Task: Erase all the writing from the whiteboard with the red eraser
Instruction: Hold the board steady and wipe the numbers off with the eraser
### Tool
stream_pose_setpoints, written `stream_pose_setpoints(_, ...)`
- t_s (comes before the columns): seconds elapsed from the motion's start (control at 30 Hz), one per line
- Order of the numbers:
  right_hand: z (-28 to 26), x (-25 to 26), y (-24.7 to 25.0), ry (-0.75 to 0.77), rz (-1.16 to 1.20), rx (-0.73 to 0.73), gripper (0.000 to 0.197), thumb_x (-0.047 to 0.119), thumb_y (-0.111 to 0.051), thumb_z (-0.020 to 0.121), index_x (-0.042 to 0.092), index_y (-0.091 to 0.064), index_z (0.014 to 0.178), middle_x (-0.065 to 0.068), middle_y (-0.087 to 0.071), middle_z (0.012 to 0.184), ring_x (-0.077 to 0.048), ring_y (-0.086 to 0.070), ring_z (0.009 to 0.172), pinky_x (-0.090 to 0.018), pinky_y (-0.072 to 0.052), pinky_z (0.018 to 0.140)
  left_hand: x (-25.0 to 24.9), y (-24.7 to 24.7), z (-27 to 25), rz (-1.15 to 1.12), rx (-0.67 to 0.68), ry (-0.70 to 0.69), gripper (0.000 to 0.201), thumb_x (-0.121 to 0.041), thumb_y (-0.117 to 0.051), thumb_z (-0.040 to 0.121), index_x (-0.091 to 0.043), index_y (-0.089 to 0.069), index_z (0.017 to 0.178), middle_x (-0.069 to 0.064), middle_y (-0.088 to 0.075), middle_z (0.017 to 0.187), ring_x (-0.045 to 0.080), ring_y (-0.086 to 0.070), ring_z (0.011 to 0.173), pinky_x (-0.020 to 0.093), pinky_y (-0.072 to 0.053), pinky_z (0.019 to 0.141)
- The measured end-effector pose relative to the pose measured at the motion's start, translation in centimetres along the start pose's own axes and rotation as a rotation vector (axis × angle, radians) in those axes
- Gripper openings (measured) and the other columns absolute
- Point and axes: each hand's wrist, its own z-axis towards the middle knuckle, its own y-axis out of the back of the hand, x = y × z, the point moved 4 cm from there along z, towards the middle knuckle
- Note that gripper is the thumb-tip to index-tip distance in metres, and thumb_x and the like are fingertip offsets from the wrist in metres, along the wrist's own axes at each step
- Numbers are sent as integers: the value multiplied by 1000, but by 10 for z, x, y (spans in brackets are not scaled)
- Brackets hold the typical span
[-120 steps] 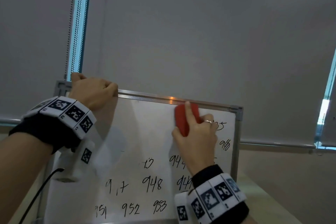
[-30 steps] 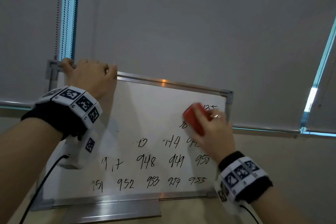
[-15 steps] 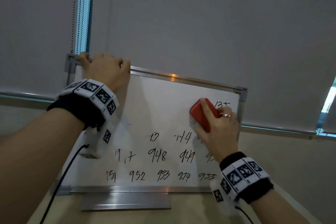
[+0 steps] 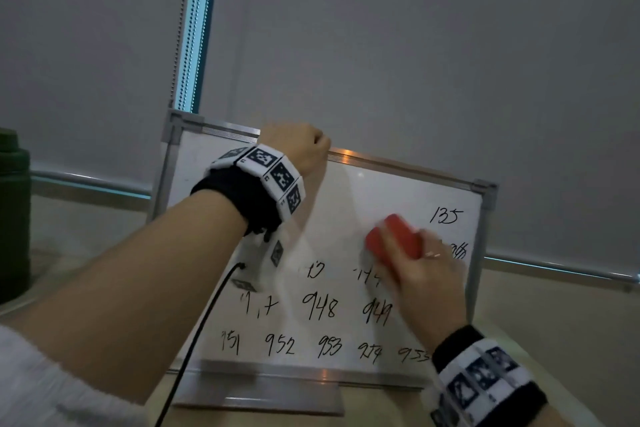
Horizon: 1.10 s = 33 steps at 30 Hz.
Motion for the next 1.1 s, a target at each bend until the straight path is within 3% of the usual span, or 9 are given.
stream_pose_setpoints(0.13, 8, -75, -1, -492, -31, 44, 62, 52, -39, 87, 27, -32, 143, -27, -45, 109, -42, -46, 97, -55, -45, 82, 0, -3, 0, 13, -14, 8, 40, -29, -30, 95, -12, -66, 95, 14, -67, 110, 32, -58, 105, 34, -34, 97)
stream_pose_setpoints(0.2, 2, -60, -2, -381, -20, 2, 59, 50, -42, 89, 22, -37, 140, -28, -49, 105, -40, -50, 90, -51, -47, 76, 0, -5, 3, 15, -8, 22, 40, -28, -29, 95, -13, -66, 94, 13, -68, 105, 30, -59, 102, 35, -30, 100)
stream_pose_setpoints(0.3, -26, -3, -16, 176, -33, -38, 54, 42, -46, 84, 24, -38, 134, -18, -45, 106, -30, -48, 82, -42, -49, 66, 0, -6, 3, 41, -15, 22, 37, -27, -28, 95, -17, -62, 87, 8, -64, 90, 24, -53, 85, 37, -26, 102)
stream_pose_setpoints(0.37, -32, 3, -22, 378, -72, -46, 54, 38, -51, 82, 27, -38, 133, -14, -41, 109, -26, -42, 84, -39, -47, 65, 0, -5, 0, 40, -33, 9, 35, -28, -28, 95, -19, -59, 83, 4, -59, 82, 22, -48, 79, 38, -25, 102)
stream_pose_setpoints(0.57, 0, -67, -13, -333, -20, -78, 59, 48, -35, 86, 18, -40, 136, -24, -53, 98, -36, -51, 84, -46, -48, 72, -2, -5, -2, 52, -38, 7, 34, -28, -26, 95, -21, -56, 80, 3, -55, 77, 22, -47, 75, 38, -25, 100)
stream_pose_setpoints(0.77, -32, -13, -22, 276, -32, -87, 49, 42, -45, 84, 26, -40, 130, -15, -41, 110, -27, -43, 84, -40, -50, 64, -1, -5, -2, 18, -75, 5, 35, -27, -28, 95, -19, -58, 79, 0, -52, 66, 22, -47, 74, 39, -25, 101)
stream_pose_setpoints(0.97, -7, -73, -18, -374, -3, -81, 61, 48, -36, 83, 15, -47, 133, -26, -54, 96, -36, -48, 89, -48, -48, 72, 0, -9, -2, 22, -91, 12, 35, -28, -27, 95, -21, -51, 71, -7, -39, 54, 22, -46, 71, 38, -26, 97)
stream_pose_setpoints(1.03, -14, -52, -18, -321, 18, -96, 58, 46, -38, 83, 16, -51, 130, -25, -55, 93, -32, -45, 86, -45, -48, 69, 1, -11, 0, 8, -107, 18, 36, -28, -27, 95, -21, -47, 66, -6, -40, 54, 23, -47, 71, 38, -26, 96)
stream_pose_setpoints(1.1, -31, -17, -23, 6, 12, -108, 51, 44, -43, 83, 22, -48, 128, -19, -52, 98, -30, -46, 79, -41, -48, 65, 2, -11, 1, -7, -117, 17, 38, -28, -28, 94, -21, -43, 60, -7, -42, 54, 23, -48, 70, 38, -26, 96)
